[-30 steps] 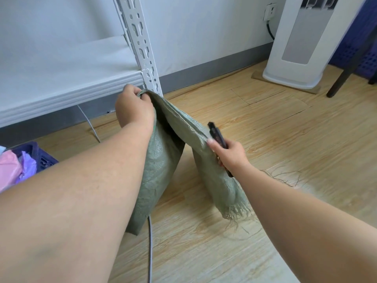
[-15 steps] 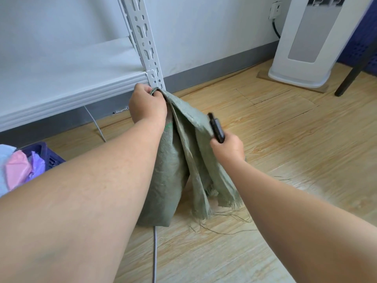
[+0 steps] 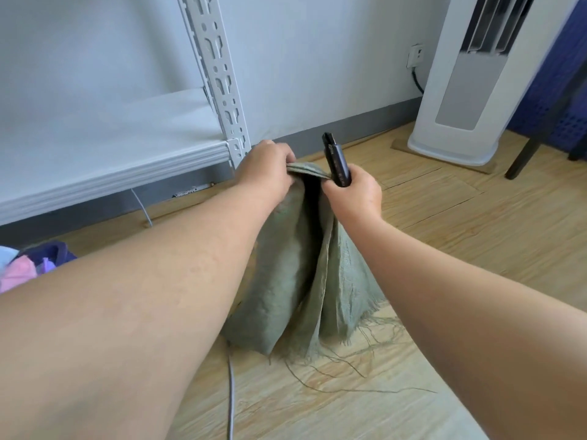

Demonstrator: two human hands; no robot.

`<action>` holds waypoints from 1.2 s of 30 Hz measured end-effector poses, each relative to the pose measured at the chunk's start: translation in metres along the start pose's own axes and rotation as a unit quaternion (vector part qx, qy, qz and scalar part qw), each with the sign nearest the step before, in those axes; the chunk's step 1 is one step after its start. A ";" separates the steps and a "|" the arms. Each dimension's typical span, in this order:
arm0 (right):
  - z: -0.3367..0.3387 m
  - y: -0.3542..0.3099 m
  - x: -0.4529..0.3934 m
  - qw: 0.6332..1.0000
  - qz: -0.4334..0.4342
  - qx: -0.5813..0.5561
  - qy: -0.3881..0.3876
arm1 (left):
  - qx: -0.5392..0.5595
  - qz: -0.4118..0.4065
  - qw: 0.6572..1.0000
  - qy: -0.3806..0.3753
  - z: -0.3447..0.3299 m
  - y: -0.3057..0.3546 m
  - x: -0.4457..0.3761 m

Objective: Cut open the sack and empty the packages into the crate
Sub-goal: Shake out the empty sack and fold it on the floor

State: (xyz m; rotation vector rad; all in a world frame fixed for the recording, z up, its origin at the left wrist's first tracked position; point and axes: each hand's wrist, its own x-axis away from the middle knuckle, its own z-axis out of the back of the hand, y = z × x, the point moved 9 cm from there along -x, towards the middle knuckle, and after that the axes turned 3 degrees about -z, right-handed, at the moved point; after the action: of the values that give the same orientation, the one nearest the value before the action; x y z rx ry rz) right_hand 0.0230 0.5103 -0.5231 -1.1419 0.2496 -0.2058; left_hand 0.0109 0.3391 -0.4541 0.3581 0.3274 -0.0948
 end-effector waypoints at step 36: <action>-0.002 -0.005 -0.010 0.987 0.026 -0.052 -0.152 | 0.149 0.286 0.945 -0.052 -0.031 -0.016 0.017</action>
State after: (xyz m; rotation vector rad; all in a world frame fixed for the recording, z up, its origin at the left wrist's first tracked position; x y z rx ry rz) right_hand 0.0128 0.5089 -0.5182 -1.2513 0.0191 0.0296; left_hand 0.0151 0.3353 -0.4926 0.7330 0.0937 0.4115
